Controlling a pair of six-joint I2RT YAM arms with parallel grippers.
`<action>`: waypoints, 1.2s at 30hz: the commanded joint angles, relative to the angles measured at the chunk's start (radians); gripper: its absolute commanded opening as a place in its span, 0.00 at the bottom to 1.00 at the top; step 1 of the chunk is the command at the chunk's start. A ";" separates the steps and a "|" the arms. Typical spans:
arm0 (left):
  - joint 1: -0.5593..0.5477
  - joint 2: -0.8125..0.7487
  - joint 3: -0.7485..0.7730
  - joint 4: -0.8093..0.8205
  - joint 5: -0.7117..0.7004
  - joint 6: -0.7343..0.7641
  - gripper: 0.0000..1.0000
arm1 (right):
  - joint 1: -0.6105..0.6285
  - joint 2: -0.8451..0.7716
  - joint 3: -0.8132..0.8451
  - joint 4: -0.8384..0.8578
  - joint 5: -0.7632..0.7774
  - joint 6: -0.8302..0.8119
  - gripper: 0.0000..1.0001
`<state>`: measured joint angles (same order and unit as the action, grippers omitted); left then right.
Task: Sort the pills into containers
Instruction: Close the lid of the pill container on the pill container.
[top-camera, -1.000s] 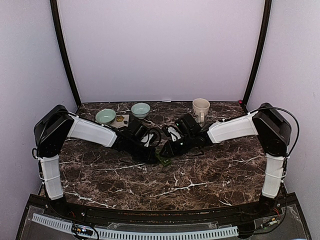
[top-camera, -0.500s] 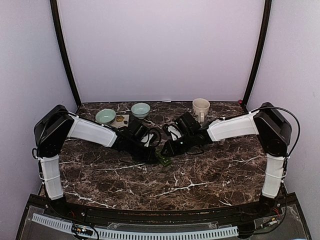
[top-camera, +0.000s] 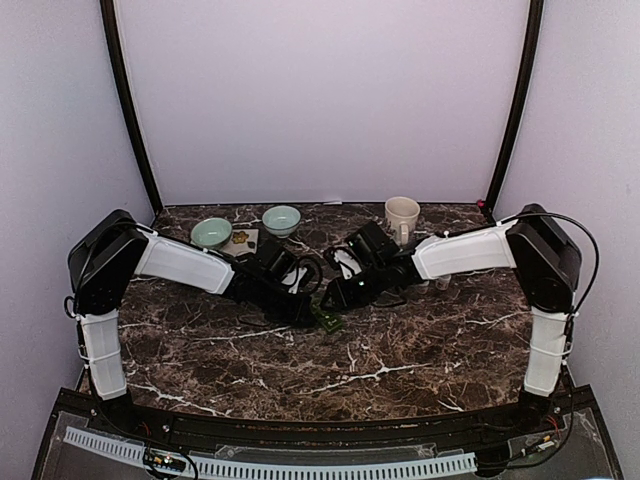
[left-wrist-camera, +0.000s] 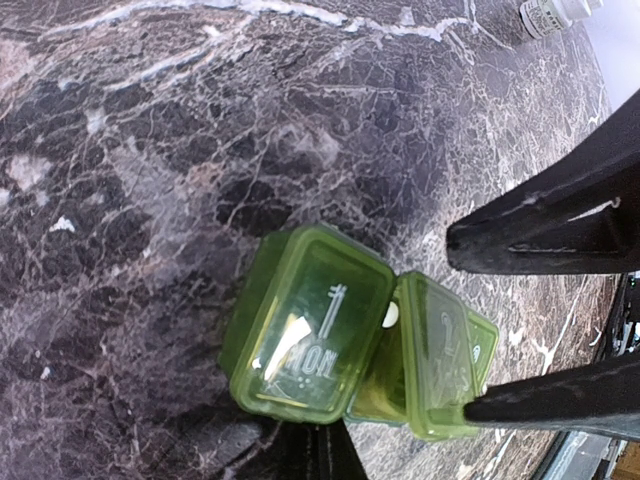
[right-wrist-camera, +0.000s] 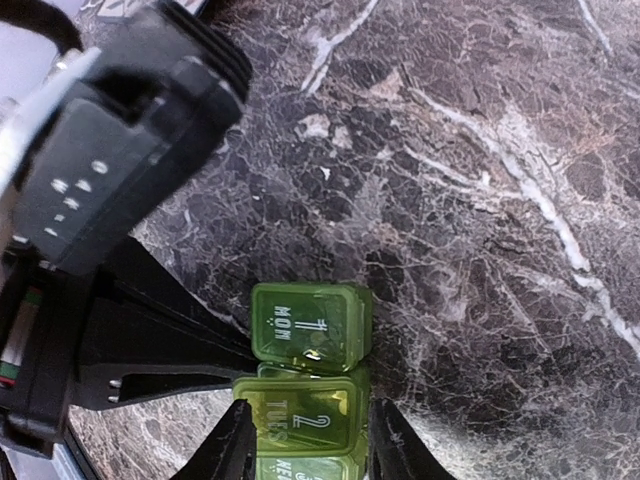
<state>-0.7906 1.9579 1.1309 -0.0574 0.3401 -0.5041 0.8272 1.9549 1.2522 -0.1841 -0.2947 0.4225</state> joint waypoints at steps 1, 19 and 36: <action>-0.012 0.010 0.015 -0.016 0.002 0.009 0.00 | 0.010 0.038 0.031 -0.017 -0.016 -0.010 0.39; -0.016 0.019 0.026 -0.014 0.002 0.007 0.00 | 0.010 0.096 0.058 -0.062 -0.066 -0.019 0.49; -0.018 0.032 0.038 -0.017 0.002 0.013 0.00 | 0.010 0.145 0.072 -0.115 -0.083 -0.019 0.36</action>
<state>-0.7971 1.9690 1.1461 -0.0620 0.3428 -0.5041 0.8200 2.0460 1.3201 -0.2485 -0.3550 0.4171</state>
